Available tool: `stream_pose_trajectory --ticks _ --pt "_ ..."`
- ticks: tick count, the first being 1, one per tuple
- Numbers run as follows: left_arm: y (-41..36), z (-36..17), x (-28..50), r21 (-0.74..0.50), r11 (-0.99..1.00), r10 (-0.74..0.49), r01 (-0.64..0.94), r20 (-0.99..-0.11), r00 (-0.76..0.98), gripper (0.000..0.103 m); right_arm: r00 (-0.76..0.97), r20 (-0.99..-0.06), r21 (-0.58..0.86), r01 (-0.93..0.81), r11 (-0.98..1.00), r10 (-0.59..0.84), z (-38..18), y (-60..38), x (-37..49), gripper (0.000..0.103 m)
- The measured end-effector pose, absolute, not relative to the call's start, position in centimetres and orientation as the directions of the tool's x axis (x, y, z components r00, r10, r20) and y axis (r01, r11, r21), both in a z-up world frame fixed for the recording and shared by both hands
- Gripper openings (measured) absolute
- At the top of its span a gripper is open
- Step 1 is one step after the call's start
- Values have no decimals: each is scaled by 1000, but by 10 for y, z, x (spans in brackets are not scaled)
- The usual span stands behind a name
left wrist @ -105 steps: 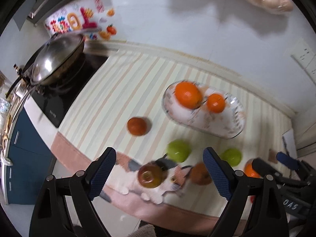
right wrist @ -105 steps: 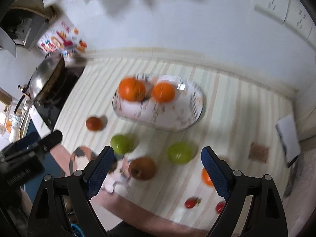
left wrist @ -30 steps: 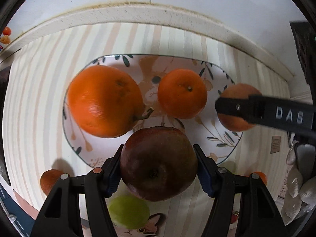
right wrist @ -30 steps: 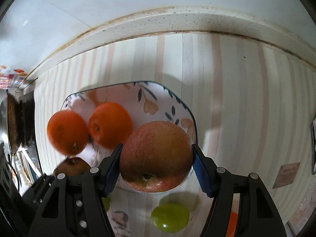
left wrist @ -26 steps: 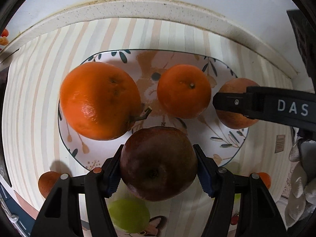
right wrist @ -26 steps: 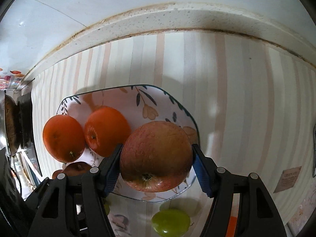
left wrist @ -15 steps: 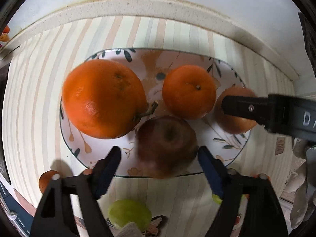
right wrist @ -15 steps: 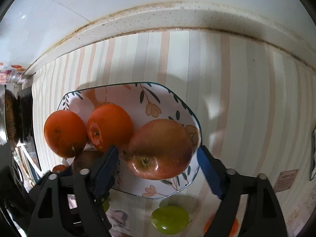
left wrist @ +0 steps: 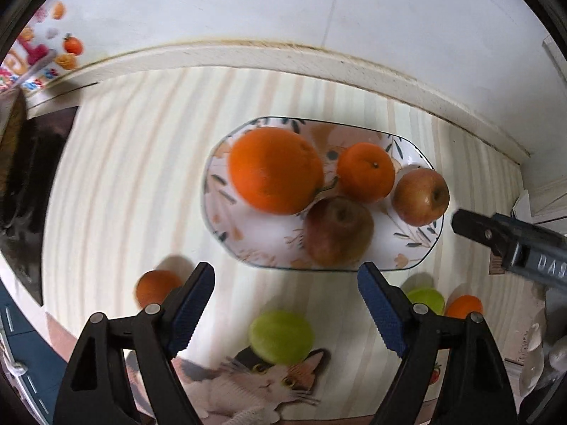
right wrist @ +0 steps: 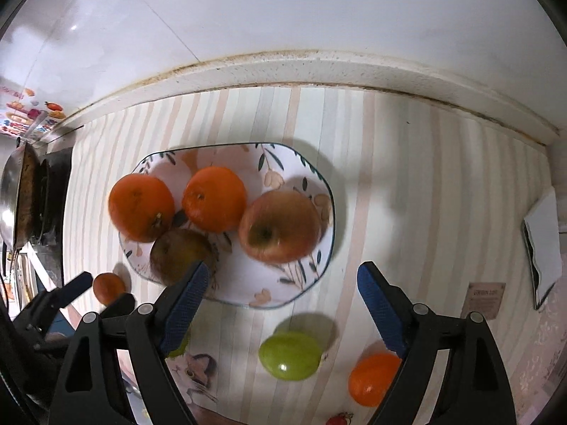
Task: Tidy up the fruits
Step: 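Place the brown apple on the plate with the left tool while the right tool places the red apple, then grasp a green apple with the left tool while the right tool grasps another green apple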
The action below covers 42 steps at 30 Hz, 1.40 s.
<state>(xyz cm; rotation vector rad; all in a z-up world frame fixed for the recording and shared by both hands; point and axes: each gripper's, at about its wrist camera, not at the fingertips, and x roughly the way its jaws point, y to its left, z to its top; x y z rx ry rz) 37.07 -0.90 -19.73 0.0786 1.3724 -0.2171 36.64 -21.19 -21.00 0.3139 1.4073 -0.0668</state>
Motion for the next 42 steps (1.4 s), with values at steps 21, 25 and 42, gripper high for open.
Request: stream_pose_trajectory --ticks 21,25,42 --pt "26 -108 275 -56 972 -138 229 -921 364 83 362 -928 157 165 974 89 -113 -154 243 88" --pt "32 -91 260 -67 971 -155 230 -907 390 83 417 -907 143 156 977 66 -88 -145 218 88" --pt "40 -56 224 -94 965 -198 244 -873 446 83 483 -874 161 169 972 60 -51 -143 173 88"
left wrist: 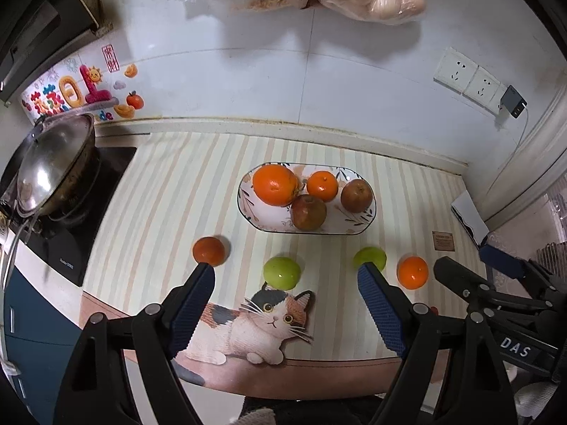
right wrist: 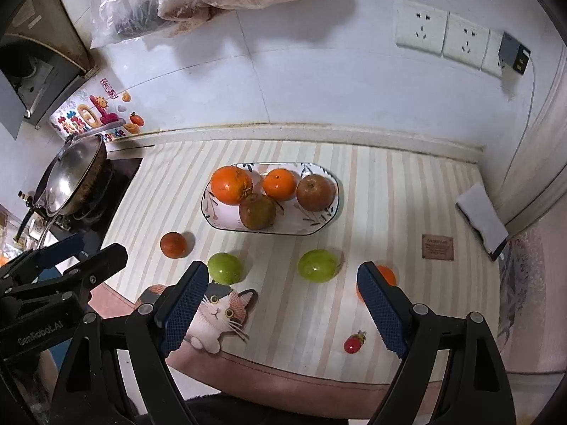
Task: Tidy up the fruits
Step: 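Grasp a green apple with the left tool while the right tool grasps another green apple, then place the green apple on the plate with the left tool while the right tool places its green apple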
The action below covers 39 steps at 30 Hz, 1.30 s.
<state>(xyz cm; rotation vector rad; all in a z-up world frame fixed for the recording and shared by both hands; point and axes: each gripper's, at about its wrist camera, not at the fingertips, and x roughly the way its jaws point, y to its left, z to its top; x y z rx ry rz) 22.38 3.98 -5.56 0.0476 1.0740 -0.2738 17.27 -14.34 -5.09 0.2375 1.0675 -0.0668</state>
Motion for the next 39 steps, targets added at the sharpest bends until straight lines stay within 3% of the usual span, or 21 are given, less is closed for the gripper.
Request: stream_pose_trajectory --ticks 13,23,28,29,32,33,39 --pt "32 -158 273 -26 983 -76 184 -960 269 82 321 -940 205 267 941 114 -165 -185 217 88" --pt "13 -247 312 -62 977 -73 206 -996 45 82 183 -974 184 312 932 131 -257 -192 268 88" --pt "2 -276 317 -79 971 -74 226 -997 -30 82 124 -985 154 325 933 119 -289 -193 281 82" --pt "0 -281 317 -77 970 -71 230 -997 -33 82 110 -987 145 323 935 115 -295 -193 283 79" --pt "-3 -287 318 -97 968 -92 233 -995 -34 61 106 -982 183 329 926 157 -305 -193 286 72" --pt "-4 -287 318 -98 968 -95 230 -995 -25 61 106 -979 202 325 924 177 -308 -191 287 64" --pt "-13 -286 315 -75 962 -77 263 -997 -1 61 67 -973 230 279 932 220 -312 -170 287 64"
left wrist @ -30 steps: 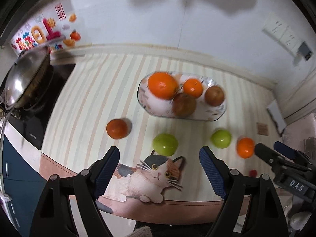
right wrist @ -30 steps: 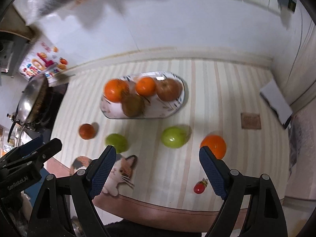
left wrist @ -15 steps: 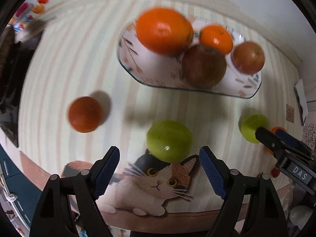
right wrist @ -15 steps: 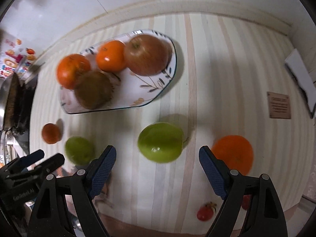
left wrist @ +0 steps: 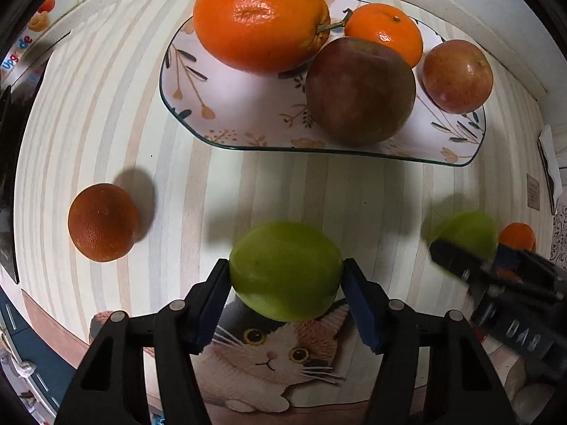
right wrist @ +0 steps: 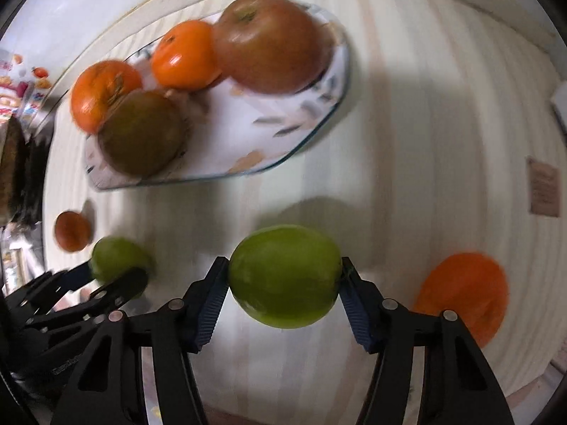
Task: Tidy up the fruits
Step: 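Place the green apple on the plate with the left tool while the right tool places its green apple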
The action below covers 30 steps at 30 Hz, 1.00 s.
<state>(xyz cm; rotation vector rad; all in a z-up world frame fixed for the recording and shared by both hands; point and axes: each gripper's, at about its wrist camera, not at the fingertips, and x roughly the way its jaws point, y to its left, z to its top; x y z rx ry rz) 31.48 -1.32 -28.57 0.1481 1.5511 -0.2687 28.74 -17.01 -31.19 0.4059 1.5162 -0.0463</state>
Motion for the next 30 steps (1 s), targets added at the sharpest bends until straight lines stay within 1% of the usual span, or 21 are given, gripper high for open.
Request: stream_pose_trajectory --ticks 3,9,11,17,20,25,30 --pt "-13 -287 321 -91 963 -92 253 -996 -11 62 82 -977 214 258 942 199 -311 -161 286 64" --pt "-11 -279 325 -97 969 -100 227 -995 3 61 82 -973 230 275 933 216 -308 -164 289 63" --pt "-8 -268 325 -108 969 -115 223 -993 21 61 102 -970 240 273 932 220 -300 -166 289 63" --pt "13 -209 350 -187 962 -209 201 -973 96 61 200 -946 304 284 909 254 -264 -170 303 63" --pt "19 -194 376 -187 964 -213 191 -968 129 61 232 -940 311 285 906 250 -255 -169 318 63" --pt "23 -212 413 -160 973 -179 164 -977 113 61 242 -944 293 295 909 225 -259 -169 343 63" --pt "26 -239 423 -169 973 -178 157 -983 50 61 220 -954 263 286 922 204 -270 -169 357 64"
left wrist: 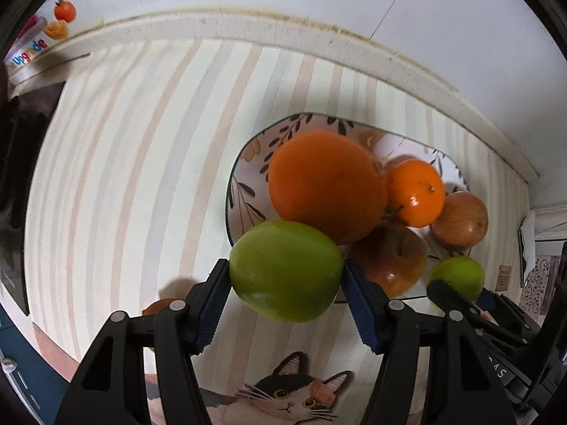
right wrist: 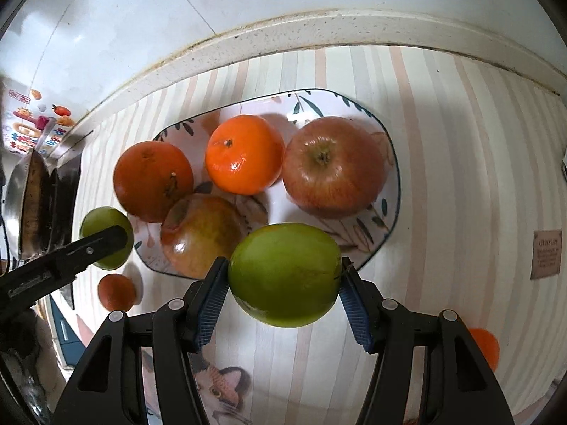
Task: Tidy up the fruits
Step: 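Place the green apple on the plate with the left tool while the right tool places its green apple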
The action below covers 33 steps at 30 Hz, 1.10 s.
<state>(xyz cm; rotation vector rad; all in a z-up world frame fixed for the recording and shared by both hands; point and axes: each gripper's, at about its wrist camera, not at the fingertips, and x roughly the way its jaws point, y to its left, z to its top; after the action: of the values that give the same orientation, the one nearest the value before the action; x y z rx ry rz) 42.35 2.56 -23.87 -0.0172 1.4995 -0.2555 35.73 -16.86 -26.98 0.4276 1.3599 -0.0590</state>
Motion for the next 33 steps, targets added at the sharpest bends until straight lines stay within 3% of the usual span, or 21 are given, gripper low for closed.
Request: stream_pose_trajectory --ticks 10,14,16,18,22,33 --pt "18 -247 418 -168 972 -179 161 -982 54 61 206 -956 265 314 912 207 -281 -176 360 64" --pt "20 -235 416 -165 974 -180 157 -980 83 61 228 -948 289 319 903 223 -272 -182 354 80" --pt "25 -228 412 -161 974 -178 159 -980 94 62 238 -946 287 312 905 218 -264 -183 351 82" --pt "26 -223 407 -157 974 -176 162 -979 105 70 234 -949 281 314 907 213 -258 -185 347 90" --pt "27 -215 397 -127 978 -150 167 -979 136 87 240 -961 209 303 930 138 -243 -183 338 93" --pt "27 -186 356 -57 986 -96 159 -964 247 87 332 -943 104 257 961 13 -187 -178 302 94"
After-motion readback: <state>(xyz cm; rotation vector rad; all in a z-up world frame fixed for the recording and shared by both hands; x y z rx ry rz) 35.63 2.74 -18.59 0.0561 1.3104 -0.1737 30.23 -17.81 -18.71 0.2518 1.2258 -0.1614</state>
